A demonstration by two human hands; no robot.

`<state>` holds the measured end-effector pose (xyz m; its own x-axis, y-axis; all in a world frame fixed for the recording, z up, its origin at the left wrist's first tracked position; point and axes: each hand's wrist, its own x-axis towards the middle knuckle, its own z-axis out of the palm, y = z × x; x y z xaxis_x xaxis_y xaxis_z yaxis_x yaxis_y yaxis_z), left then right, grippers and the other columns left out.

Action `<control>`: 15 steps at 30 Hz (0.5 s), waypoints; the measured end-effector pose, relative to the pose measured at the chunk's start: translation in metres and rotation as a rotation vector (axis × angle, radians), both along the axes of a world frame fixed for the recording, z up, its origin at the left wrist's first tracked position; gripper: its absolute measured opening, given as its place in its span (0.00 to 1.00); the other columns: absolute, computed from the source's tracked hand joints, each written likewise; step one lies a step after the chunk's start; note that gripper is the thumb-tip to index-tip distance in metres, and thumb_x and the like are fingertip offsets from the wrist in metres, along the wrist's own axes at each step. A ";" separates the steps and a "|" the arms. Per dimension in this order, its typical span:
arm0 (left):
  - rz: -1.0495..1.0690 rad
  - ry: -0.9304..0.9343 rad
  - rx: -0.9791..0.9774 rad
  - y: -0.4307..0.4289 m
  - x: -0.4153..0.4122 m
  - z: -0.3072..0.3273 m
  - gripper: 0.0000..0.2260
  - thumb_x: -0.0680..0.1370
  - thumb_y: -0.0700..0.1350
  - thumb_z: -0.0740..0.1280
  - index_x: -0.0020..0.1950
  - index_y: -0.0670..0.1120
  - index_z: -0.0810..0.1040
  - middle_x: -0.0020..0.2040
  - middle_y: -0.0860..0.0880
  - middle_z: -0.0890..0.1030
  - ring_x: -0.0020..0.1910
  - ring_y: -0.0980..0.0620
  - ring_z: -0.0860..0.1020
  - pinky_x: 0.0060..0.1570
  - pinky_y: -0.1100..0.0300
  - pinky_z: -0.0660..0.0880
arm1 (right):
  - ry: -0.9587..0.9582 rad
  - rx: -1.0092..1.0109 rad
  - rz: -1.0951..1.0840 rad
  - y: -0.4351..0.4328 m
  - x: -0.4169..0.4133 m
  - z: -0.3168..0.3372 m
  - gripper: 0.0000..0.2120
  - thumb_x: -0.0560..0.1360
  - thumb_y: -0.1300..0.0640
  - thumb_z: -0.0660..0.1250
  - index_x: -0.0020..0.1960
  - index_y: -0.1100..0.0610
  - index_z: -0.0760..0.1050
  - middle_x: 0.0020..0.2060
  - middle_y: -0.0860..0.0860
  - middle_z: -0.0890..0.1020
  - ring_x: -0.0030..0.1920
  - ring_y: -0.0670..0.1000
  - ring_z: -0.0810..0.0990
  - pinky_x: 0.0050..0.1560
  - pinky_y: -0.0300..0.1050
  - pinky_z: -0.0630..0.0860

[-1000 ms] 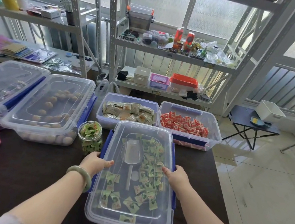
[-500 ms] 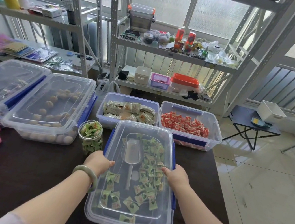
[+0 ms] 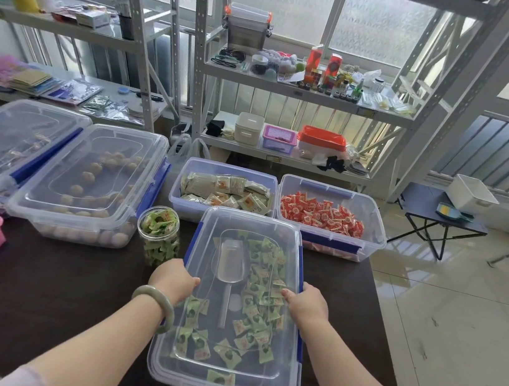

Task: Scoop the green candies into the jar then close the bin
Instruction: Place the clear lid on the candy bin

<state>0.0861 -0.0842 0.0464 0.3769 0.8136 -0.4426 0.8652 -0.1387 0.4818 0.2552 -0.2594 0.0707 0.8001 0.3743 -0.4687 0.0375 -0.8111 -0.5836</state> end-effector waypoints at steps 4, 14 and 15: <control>-0.031 0.024 0.041 -0.001 0.001 0.002 0.19 0.75 0.50 0.68 0.60 0.41 0.74 0.57 0.43 0.79 0.55 0.43 0.78 0.54 0.53 0.75 | -0.010 0.001 0.006 0.000 0.000 0.000 0.23 0.76 0.51 0.67 0.67 0.61 0.71 0.59 0.57 0.80 0.58 0.58 0.78 0.60 0.51 0.75; -0.043 0.023 0.033 -0.003 -0.002 0.005 0.22 0.76 0.50 0.67 0.65 0.40 0.71 0.61 0.42 0.77 0.58 0.43 0.76 0.56 0.53 0.74 | -0.028 -0.025 0.050 -0.002 -0.003 0.003 0.24 0.76 0.48 0.65 0.67 0.60 0.71 0.60 0.57 0.79 0.60 0.57 0.78 0.60 0.51 0.75; -0.040 0.012 0.017 -0.003 -0.003 0.006 0.22 0.75 0.50 0.67 0.65 0.40 0.72 0.60 0.42 0.78 0.58 0.43 0.77 0.56 0.53 0.74 | -0.028 -0.025 0.053 -0.003 -0.004 0.005 0.24 0.77 0.49 0.65 0.68 0.60 0.70 0.61 0.57 0.79 0.60 0.58 0.78 0.60 0.51 0.75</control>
